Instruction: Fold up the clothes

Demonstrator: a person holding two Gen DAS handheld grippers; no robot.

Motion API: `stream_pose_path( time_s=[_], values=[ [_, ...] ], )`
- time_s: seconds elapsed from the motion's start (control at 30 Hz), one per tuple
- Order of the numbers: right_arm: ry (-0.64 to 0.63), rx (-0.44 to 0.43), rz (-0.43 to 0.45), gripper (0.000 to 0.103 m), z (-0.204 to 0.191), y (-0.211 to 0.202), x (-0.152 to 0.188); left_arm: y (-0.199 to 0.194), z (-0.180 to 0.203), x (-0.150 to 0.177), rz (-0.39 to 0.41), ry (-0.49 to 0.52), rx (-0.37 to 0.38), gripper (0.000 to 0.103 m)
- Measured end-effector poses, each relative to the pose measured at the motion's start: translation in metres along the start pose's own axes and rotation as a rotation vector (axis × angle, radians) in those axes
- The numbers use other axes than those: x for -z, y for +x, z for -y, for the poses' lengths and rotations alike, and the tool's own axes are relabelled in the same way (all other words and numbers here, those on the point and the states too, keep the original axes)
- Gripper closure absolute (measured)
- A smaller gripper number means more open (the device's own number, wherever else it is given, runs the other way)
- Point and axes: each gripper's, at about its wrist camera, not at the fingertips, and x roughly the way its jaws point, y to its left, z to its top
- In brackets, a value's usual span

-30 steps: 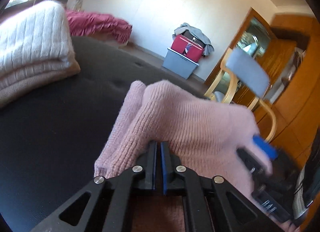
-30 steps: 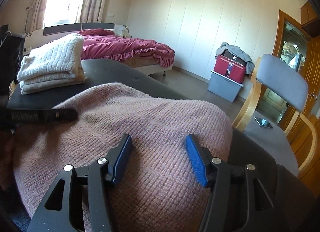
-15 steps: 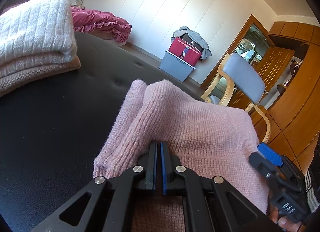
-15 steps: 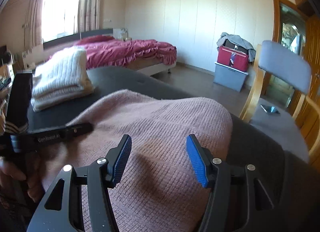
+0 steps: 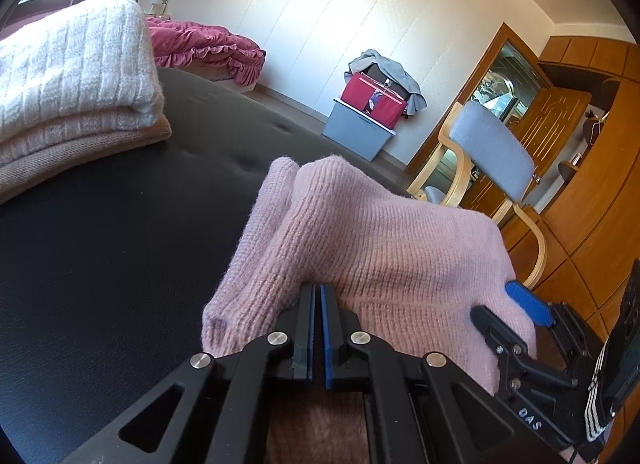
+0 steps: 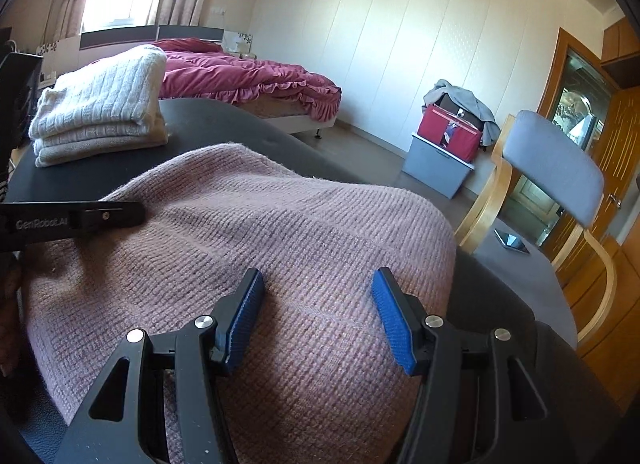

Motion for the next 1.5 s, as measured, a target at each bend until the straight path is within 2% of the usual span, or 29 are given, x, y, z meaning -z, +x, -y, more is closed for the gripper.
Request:
stream_pose_path(
  time_s=[0.17,0.43,0.53,0.63,0.7,0.77,0.8,0.87,0.93,1.0,1.07,1.1,1.17,1.23,1.3,1.4,1.5],
  values=[
    [0.0,0.001,0.0,0.043,0.001,-0.001,0.001,-0.002,-0.007,0.0,-0.006,-0.014,0.016,0.1],
    [-0.007,-0.003,0.008,0.04,0.004,-0.002,0.003,-0.005,-0.005,0.004,-0.012,0.012,-0.001,0.1],
    [-0.015,-0.033,0.03,0.038,0.009,-0.011,0.0,-0.005,-0.007,0.005,-0.011,0.009,0.002,0.1],
    [0.057,-0.155,0.111,0.038,0.029,-0.038,-0.007,-0.005,-0.009,0.005,-0.01,0.005,0.008,0.1],
    [0.125,-0.269,0.113,0.041,0.045,-0.046,-0.006,-0.004,-0.01,0.005,-0.01,0.0,0.014,0.1],
    [0.189,-0.377,0.099,0.068,0.059,-0.051,-0.003,-0.004,-0.011,0.005,-0.01,-0.002,0.018,0.1],
    [0.212,-0.421,0.083,0.073,0.064,-0.05,0.001,-0.004,-0.011,0.005,-0.009,-0.002,0.02,0.1],
    [0.231,-0.48,0.036,0.075,0.065,-0.044,0.013,-0.004,-0.012,0.005,-0.008,-0.006,0.023,0.1],
    [0.211,-0.502,-0.02,0.076,0.058,-0.04,0.025,-0.004,-0.013,0.005,-0.008,-0.01,0.028,0.1],
    [0.165,-0.53,-0.051,0.076,0.048,-0.041,0.036,-0.004,-0.014,0.005,-0.008,-0.016,0.034,0.1],
    [0.119,-0.616,-0.105,0.076,0.032,-0.04,0.045,-0.004,-0.015,0.005,-0.008,-0.019,0.035,0.1],
    [0.101,-0.63,-0.139,0.076,0.023,-0.037,0.05,-0.004,-0.015,0.005,-0.008,-0.02,0.035,0.1],
    [0.04,-0.585,-0.158,0.077,0.009,-0.037,0.054,-0.005,-0.015,0.005,-0.007,-0.025,0.037,0.1],
    [0.014,-0.579,-0.159,0.077,0.006,-0.039,0.055,-0.007,-0.017,0.004,-0.003,-0.039,0.047,0.1],
    [0.026,-0.597,-0.161,0.077,0.01,-0.038,0.056,-0.015,-0.017,0.003,0.005,-0.055,0.018,0.1],
    [0.029,-0.602,-0.159,0.076,0.012,-0.037,0.058,-0.035,0.0,-0.005,0.069,-0.024,-0.068,0.099],
    [0.025,-0.594,-0.155,0.076,0.01,-0.037,0.057,-0.043,0.027,-0.027,0.105,0.019,-0.077,0.095]
  ],
)
